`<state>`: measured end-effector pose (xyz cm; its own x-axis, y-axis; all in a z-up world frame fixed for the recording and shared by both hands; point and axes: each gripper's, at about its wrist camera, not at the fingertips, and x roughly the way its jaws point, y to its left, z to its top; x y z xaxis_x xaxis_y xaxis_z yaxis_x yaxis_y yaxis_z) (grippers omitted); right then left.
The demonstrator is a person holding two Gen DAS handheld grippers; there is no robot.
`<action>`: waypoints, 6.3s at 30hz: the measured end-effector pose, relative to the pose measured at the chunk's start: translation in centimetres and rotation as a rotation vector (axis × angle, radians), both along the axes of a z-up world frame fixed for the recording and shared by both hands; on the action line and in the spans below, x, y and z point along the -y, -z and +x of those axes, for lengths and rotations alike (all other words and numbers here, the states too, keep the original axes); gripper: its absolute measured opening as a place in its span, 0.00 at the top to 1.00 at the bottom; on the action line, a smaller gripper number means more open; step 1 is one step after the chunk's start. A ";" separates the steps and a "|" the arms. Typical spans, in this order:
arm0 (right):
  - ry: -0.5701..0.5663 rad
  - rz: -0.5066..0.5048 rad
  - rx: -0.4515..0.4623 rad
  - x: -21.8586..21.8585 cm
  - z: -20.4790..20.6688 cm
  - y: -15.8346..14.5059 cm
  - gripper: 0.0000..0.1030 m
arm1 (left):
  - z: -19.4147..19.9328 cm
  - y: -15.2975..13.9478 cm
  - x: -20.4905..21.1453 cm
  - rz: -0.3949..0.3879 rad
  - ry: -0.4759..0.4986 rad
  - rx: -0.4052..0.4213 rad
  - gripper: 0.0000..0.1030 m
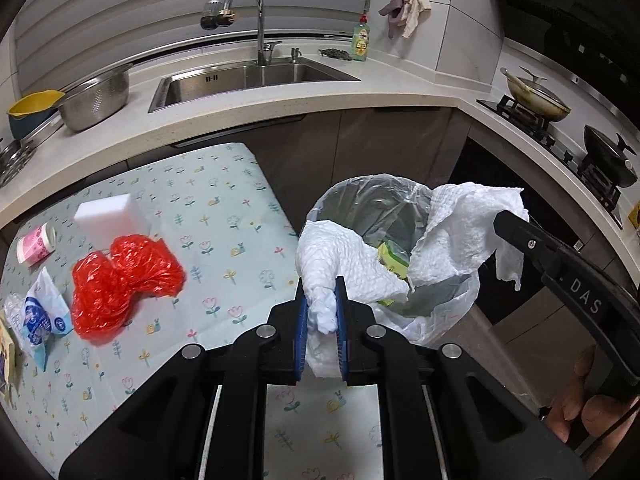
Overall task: Collect trash
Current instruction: 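Carry both tissues over the bin and open both tools, then move both tools back over the table toward the red bag and blue packet, then grasp the red plastic bag with the right tool while the left grasps the blue-white packet, then carry the red bag and blue-white packet over the bin and release both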
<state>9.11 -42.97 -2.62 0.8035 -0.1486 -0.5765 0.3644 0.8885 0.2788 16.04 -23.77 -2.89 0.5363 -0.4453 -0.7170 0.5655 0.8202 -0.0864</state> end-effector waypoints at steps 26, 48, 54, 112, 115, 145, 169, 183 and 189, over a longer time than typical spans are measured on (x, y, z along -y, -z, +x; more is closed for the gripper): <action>0.037 0.025 -0.020 4.9 3.0 3.4 0.55 | 3.7 2.6 8.1 0.038 0.051 0.020 0.48; -0.027 -0.020 0.042 -0.6 0.9 -1.4 0.45 | 2.0 -1.8 0.1 -0.011 -0.086 0.081 0.37; -0.087 -0.036 0.049 -4.4 1.3 -2.6 0.41 | 1.7 -2.6 -4.2 -0.020 -0.154 0.093 0.27; -0.372 -0.083 -0.143 -30.5 15.9 5.4 0.19 | 9.8 5.5 -35.1 0.020 -0.532 -0.035 0.12; -0.365 -0.081 -0.153 -30.5 17.1 6.1 0.19 | 10.9 6.1 -34.7 0.016 -0.520 -0.043 0.11; -0.343 -0.018 -0.113 -26.5 13.9 4.5 0.74 | 8.9 3.5 -28.6 -0.040 -0.369 -0.013 0.88; -0.194 -0.011 0.025 -16.0 5.4 -1.7 0.75 | 3.3 -4.0 -18.4 -0.089 -0.226 0.092 0.89; -0.054 0.002 0.042 -6.7 0.6 -1.9 0.74 | 0.7 -5.2 -7.7 -0.088 -0.069 0.101 0.89; -0.008 0.012 0.036 -3.5 -0.8 -1.2 0.74 | 0.0 -4.7 -4.0 -0.079 -0.017 0.091 0.89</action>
<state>8.27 -39.47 -1.46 0.8248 -0.1350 -0.5490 0.3467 0.8878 0.3026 16.02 -19.74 1.85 0.6059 -0.4885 -0.6279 0.5598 0.8226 -0.0998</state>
